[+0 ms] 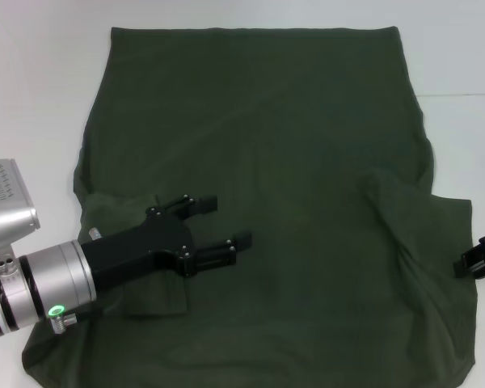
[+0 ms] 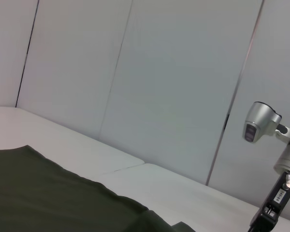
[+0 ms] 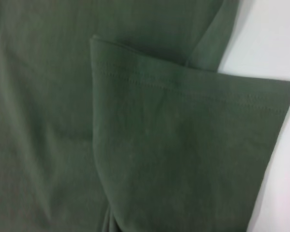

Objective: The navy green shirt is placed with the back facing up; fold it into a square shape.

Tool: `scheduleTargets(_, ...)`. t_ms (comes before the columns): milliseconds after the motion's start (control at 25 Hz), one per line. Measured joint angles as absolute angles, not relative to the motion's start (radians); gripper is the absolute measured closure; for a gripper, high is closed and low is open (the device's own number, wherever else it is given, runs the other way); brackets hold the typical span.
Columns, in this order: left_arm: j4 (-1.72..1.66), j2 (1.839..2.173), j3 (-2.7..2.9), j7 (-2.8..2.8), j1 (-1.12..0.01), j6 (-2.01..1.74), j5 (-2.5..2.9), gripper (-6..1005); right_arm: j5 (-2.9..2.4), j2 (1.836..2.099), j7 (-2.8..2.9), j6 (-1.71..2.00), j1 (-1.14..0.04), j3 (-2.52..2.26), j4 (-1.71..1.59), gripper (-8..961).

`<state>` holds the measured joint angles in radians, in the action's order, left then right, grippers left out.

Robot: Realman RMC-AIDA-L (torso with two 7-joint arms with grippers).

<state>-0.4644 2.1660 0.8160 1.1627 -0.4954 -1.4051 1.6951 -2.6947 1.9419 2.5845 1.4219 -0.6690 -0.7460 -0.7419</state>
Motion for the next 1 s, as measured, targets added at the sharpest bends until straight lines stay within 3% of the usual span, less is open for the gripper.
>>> scheduleTargets(1000, -0.468, 2.164, 0.816, 1.163, -0.495, -1.405, 1.695, 92, -2.708, 1.963, 2.586, 1.418, -0.69, -0.754, -0.741, 632)
